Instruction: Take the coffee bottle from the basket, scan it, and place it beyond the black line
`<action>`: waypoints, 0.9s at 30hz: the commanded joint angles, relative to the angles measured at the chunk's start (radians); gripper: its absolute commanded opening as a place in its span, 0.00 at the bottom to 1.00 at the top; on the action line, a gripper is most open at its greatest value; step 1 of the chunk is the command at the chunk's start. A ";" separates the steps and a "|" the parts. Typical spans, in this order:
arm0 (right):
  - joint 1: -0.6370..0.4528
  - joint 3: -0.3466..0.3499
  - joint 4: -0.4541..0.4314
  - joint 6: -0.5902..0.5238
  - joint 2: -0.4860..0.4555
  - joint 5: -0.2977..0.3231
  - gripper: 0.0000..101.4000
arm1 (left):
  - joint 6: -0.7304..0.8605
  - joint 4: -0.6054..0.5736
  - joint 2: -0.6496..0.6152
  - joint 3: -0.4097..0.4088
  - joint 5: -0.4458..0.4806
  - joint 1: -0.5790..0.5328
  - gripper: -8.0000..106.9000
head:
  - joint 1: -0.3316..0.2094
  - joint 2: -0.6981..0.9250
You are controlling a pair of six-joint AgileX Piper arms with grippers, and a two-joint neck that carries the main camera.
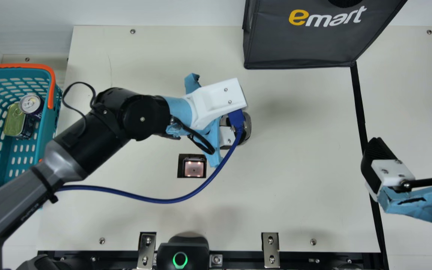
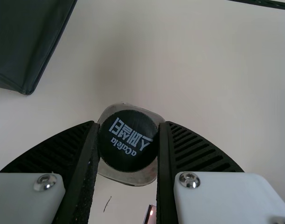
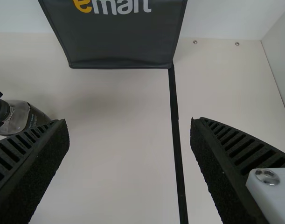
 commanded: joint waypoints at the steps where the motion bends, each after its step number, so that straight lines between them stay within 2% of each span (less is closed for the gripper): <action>1: 0.000 0.000 0.000 0.000 0.000 0.000 0.90 | -0.003 0.004 0.003 -0.001 -0.003 -0.002 0.28 | -0.026 0.002; 21: 0.000 0.000 0.000 0.000 0.000 0.000 0.90 | -0.037 0.046 0.010 -0.013 -0.027 -0.025 0.85 | -0.026 0.002; 27: 0.000 0.000 0.000 0.000 0.000 0.000 0.90 | -0.055 0.060 0.002 -0.017 -0.030 -0.026 0.85 | -0.026 0.002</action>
